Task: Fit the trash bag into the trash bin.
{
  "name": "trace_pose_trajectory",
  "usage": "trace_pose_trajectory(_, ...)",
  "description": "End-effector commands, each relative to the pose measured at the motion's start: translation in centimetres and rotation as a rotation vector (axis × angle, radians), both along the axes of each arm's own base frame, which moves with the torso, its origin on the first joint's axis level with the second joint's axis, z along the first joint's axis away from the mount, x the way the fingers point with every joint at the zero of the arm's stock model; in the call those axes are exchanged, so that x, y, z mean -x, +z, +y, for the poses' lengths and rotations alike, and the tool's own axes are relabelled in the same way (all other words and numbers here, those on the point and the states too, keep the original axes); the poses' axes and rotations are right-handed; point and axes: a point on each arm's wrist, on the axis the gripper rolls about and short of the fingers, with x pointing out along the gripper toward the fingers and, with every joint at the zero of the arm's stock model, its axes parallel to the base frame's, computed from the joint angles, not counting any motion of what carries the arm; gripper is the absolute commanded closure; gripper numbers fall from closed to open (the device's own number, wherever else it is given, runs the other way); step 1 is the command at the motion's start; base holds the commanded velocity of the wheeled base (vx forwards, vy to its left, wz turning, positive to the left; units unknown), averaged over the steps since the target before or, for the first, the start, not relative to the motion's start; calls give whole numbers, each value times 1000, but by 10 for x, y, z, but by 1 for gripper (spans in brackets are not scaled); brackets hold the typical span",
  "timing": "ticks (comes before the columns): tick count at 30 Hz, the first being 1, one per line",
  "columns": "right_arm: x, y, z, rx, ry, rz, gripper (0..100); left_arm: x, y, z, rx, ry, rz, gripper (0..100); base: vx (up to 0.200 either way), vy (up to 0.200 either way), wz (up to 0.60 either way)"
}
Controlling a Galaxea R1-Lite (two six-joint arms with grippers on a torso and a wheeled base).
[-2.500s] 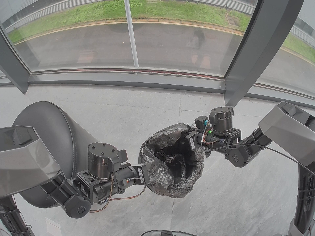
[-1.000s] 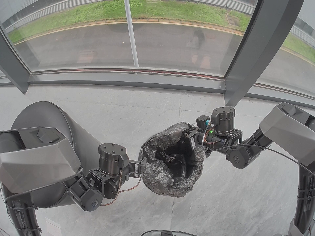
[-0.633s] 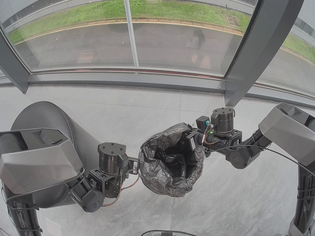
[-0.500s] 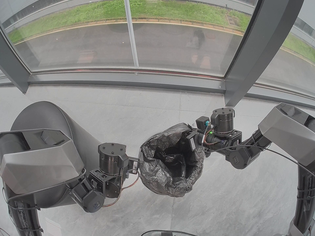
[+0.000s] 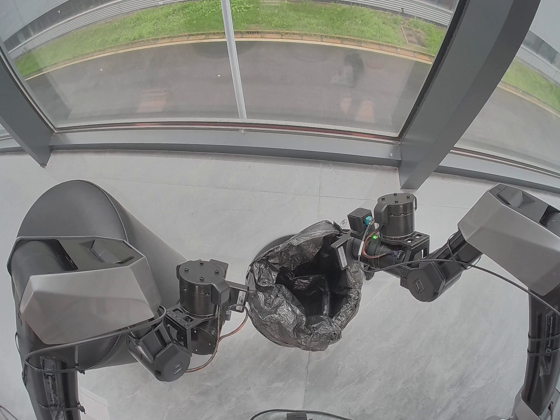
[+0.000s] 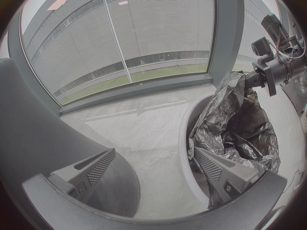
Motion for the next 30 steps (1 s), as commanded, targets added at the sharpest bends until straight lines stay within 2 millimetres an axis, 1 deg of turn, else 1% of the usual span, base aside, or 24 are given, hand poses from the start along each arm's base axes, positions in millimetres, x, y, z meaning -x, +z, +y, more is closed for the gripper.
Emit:
trace_pose_trajectory(1, -1, -3, 1, 4, 1, 6, 100, -3, -1, 4, 0, 14, -3, 0, 0, 0, 0)
trace_pose_trajectory(5, -1, -4, 1, 5, 1, 7, 100, -4, 5, 7, 10, 23, -17, 0, 0, 0, 0)
trace_pose_trajectory(17, 0, -4, 1, 6, 1, 8, 100, -7, -3, 7, -8, 33, -6, 0, 0, 0, 0)
trace_pose_trajectory(24, -1, -6, 2, 7, 2, 8, 100, -13, -9, 16, -16, 64, 7, 0, 0, 0, 0)
trace_pose_trajectory(30, -2, -3, 1, 3, 0, -1, 100, -14, -7, 15, -5, 63, -7, 0, 0, 0, 0)
